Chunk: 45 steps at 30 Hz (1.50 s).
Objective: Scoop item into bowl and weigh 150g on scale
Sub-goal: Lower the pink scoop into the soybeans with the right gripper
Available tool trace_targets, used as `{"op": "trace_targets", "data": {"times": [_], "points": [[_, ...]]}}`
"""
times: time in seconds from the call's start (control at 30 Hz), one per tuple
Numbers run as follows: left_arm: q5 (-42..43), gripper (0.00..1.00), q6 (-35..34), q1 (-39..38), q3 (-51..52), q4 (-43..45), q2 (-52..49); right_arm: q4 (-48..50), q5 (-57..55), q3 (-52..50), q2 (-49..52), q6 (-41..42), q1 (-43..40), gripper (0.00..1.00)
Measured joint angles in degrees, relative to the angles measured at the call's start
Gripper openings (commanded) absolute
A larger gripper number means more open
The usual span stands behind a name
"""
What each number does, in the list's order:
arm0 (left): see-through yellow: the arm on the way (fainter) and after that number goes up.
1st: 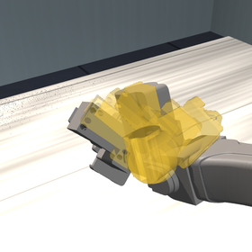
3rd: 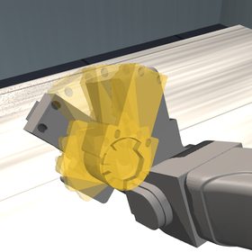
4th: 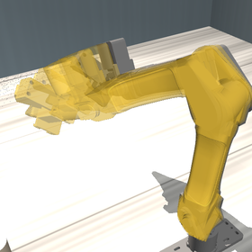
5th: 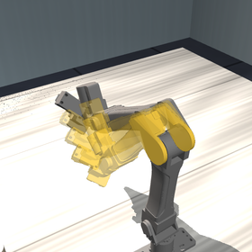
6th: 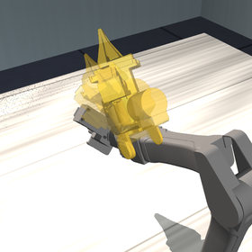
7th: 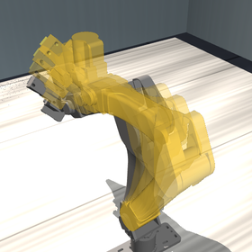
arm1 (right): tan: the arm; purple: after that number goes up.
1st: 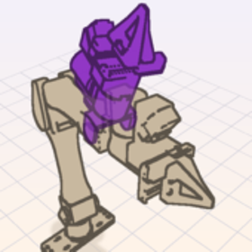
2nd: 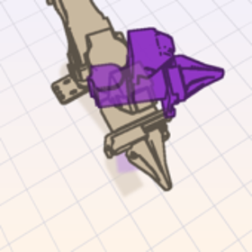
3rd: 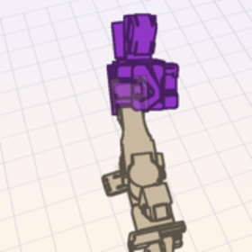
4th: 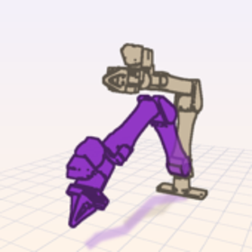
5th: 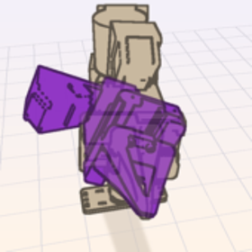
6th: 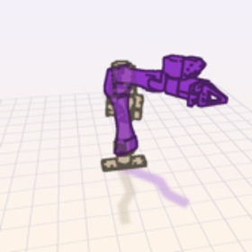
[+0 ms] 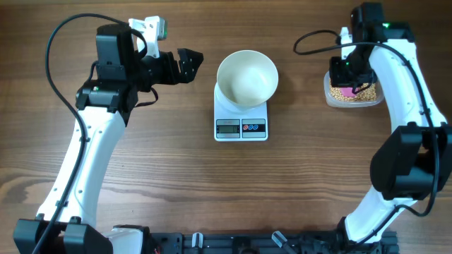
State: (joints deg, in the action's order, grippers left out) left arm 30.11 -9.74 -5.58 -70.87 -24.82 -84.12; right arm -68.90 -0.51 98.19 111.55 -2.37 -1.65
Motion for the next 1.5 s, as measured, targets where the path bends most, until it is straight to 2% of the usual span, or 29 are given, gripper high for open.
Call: {"op": "trace_targets", "data": {"times": [0.63,1.17,1.5], "points": [[0.0,1.00,0.0,0.0,0.0,0.0,0.0,0.0,15.6,0.2,0.0,-5.5,-11.3,0.04],[0.0,1.00,0.0,0.0,0.0,0.0,0.0,-0.2,20.3,0.2,0.0,-10.7,-17.4,0.04],[0.0,1.00,0.0,0.0,0.0,0.0,0.0,-1.9,27.4,0.2,0.0,-14.5,-21.6,0.04]]}}
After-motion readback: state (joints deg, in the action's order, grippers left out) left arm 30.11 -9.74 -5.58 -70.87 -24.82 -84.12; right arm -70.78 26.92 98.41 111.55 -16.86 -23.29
